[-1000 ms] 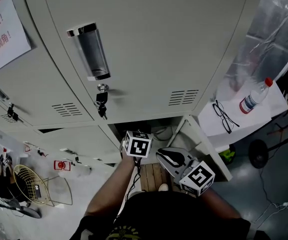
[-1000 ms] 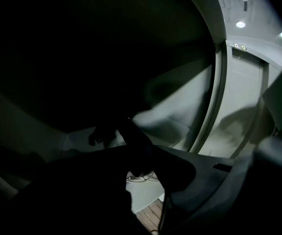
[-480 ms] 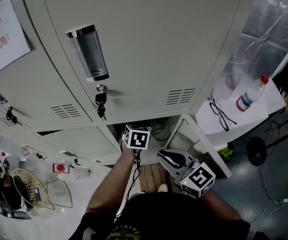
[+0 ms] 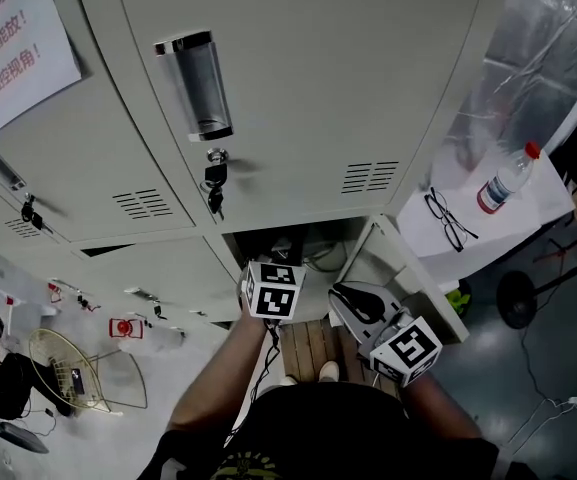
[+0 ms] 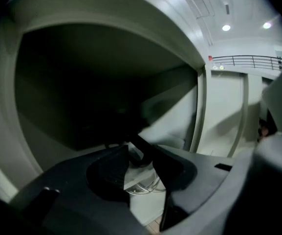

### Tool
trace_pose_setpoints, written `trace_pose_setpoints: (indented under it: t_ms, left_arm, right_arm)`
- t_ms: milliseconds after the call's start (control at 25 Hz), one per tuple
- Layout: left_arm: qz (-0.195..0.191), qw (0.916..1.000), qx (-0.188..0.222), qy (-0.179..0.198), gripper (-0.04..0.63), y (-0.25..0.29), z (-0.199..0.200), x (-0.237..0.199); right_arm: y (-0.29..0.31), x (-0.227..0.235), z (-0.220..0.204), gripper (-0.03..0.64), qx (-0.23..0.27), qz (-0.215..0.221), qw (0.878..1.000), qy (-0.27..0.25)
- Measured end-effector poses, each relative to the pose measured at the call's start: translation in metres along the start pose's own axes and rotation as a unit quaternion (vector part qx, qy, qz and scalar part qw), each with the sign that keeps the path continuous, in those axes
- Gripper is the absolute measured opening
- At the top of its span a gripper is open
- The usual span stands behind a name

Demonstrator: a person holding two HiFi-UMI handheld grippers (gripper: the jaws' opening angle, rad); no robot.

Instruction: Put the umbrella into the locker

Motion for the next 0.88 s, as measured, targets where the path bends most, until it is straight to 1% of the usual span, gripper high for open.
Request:
trace_pose_setpoints:
  t_ms: [120,240,480,680,800,880]
  left_arm:
    - [0.003,0.9990,0.042,0.011,0.132,-0.027,0.023,0.004]
    - [0.014,0.9967,0.077,0.022,0.106,-0.056,0.044,0.002]
    - [0.048,0.9877,0.147,0.021,0.060,-0.126,0.075,-0.017]
    - [0.057,0.9825,0.176,0.016,0.031,-0.174,0.084,-0.028]
    - [0.081,0.9767,0.197,0.027,0.025,-0.203,0.089,-0.036]
    - [0.097,0.9738,0.204,0.029,0.025,-0.218,0.087,-0.043]
  right_arm:
    - [-0.002,0.005,0.009,0.035,0.010,-0.036,0.999,-0.017]
    - [-0.003,0.008,0.019,0.035,0.024,-0.059,0.997,-0.034]
    - [-0.007,0.004,0.052,0.034,0.053,-0.080,0.992,-0.083]
    - [-0.010,-0.005,0.074,0.034,0.067,-0.088,0.987,-0.114]
    - [-0.013,-0.012,0.082,0.034,0.069,-0.091,0.986,-0.125]
    - [-0.013,-0.017,0.082,0.032,0.066,-0.088,0.986,-0.127]
Point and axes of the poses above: the fingertips, and each gripper's own axes: y forward along the fingers, x to its right, z out of its top, the point moved 2 cm from there along -y, backward along the fingers, and after that the axes turned 11 degrees about x, right-handed, at the moved point
